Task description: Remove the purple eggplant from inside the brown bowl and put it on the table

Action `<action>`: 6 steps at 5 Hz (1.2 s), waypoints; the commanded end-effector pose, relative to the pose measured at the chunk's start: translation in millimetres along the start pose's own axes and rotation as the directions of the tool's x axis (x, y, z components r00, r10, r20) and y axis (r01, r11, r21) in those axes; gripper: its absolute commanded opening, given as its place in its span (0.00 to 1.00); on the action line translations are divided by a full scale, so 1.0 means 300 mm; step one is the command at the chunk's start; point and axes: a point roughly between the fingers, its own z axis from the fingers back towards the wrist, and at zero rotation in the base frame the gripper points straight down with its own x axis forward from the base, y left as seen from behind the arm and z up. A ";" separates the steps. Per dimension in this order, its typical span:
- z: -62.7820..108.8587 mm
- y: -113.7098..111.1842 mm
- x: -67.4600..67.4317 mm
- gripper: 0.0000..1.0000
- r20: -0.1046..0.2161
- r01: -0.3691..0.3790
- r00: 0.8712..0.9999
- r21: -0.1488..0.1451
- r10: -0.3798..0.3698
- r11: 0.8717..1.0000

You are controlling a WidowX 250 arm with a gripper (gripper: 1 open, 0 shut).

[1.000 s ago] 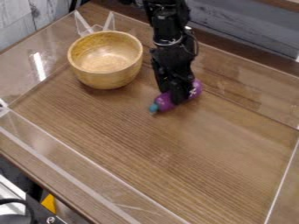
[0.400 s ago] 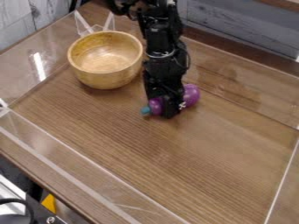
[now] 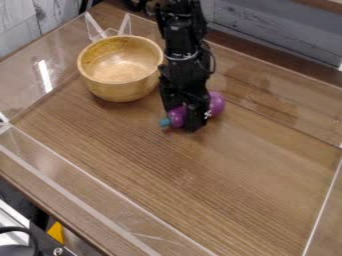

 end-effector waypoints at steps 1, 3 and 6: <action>0.073 -0.025 0.072 1.00 0.058 0.005 0.998 0.043 -0.007 0.999; 0.154 -0.056 0.083 1.00 0.059 -0.064 0.997 0.079 0.059 0.995; 0.238 -0.053 0.097 1.00 0.078 -0.030 0.997 0.131 0.020 0.991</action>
